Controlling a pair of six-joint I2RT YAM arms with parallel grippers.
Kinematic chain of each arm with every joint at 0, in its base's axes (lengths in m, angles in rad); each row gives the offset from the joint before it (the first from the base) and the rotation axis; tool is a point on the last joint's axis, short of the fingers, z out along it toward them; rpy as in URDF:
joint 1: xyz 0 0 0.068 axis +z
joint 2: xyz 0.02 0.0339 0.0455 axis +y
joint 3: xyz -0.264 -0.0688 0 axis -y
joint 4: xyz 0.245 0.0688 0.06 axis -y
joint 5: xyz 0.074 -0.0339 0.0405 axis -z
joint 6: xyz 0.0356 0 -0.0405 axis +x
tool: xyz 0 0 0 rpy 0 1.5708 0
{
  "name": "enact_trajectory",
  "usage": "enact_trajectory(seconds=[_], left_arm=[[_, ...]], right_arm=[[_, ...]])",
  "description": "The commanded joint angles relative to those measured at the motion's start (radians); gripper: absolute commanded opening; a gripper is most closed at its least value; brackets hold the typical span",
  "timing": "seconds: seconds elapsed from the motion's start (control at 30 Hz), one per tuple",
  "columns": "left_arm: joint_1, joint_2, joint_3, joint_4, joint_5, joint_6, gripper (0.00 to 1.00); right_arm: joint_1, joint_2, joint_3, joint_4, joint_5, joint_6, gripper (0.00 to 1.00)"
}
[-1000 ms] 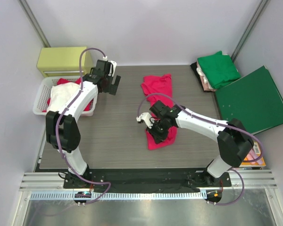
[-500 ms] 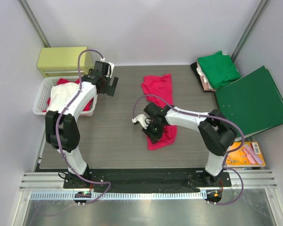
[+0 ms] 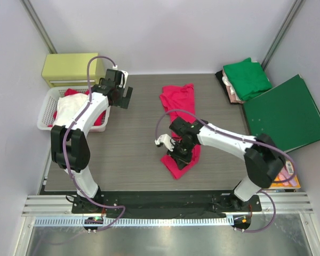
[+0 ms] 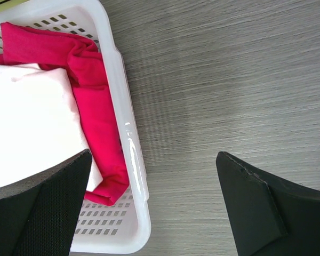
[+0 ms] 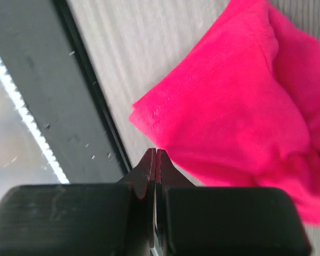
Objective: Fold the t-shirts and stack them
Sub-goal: Rotate the tshirt 90 degrees
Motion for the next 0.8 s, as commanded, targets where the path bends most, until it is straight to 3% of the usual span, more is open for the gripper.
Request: enact_trajectory(seconds=[0.0, 0.1, 0.33, 0.47, 0.77], left_arm=[[0.006, -0.007, 0.012, 0.014, 0.003, -0.004, 1.0], [0.006, 0.005, 0.015, 0.012, 0.006, -0.006, 1.0], [0.006, -0.019, -0.008, 0.014, -0.003, 0.004, 1.0], [0.006, -0.038, -0.037, 0.037, -0.009, 0.01, 1.0], [0.006, -0.03, -0.04, 0.037, -0.012, 0.013, 1.0]], right_arm=[[0.006, -0.155, -0.015, -0.089, 0.005, -0.043, 0.01], [0.006, -0.168, -0.018, -0.035, 0.049, -0.029, 0.01], [0.006, -0.007, 0.026, 0.028, 0.031, -0.038, 0.01], [0.003, 0.044, 0.011, 0.156, 0.098, -0.024, 0.01], [-0.012, 0.176, 0.091, 0.206, 0.123, -0.04, 0.01]])
